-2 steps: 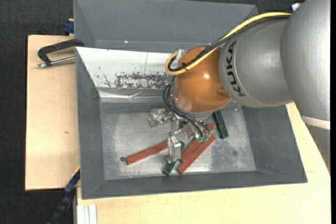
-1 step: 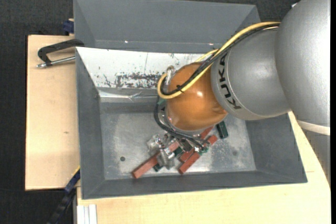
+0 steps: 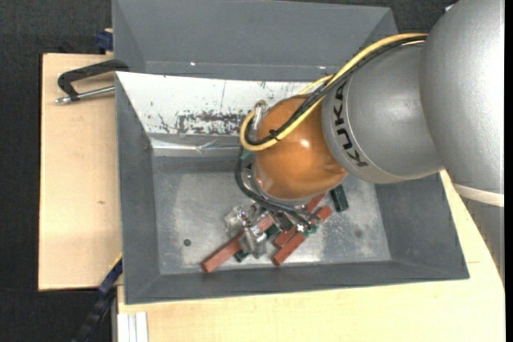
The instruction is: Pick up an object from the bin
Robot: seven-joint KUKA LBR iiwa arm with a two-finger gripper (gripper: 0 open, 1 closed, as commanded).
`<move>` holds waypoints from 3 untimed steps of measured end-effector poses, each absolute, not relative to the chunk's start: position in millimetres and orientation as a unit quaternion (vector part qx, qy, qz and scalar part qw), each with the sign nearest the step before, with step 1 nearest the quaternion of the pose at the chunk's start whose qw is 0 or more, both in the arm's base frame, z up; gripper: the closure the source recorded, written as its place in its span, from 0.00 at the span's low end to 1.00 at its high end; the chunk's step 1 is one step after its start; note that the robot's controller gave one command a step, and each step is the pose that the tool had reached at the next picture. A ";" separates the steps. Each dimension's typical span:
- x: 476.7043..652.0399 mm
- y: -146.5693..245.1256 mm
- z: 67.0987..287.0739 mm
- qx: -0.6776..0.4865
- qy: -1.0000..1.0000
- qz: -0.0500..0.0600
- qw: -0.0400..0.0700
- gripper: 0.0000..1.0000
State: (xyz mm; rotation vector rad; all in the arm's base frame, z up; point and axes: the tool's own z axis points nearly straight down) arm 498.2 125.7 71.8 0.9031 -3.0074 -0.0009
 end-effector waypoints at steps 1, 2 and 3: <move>527.3 110.8 197.4 0.297 -0.955 -0.001 -0.003 1.00; 527.1 110.9 197.3 0.297 -0.955 -0.001 -0.002 1.00; 516.7 91.1 376.5 0.414 -0.910 0.000 -0.003 1.00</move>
Offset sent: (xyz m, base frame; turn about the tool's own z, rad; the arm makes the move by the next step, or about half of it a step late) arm 0.0000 0.0000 0.0000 0.0000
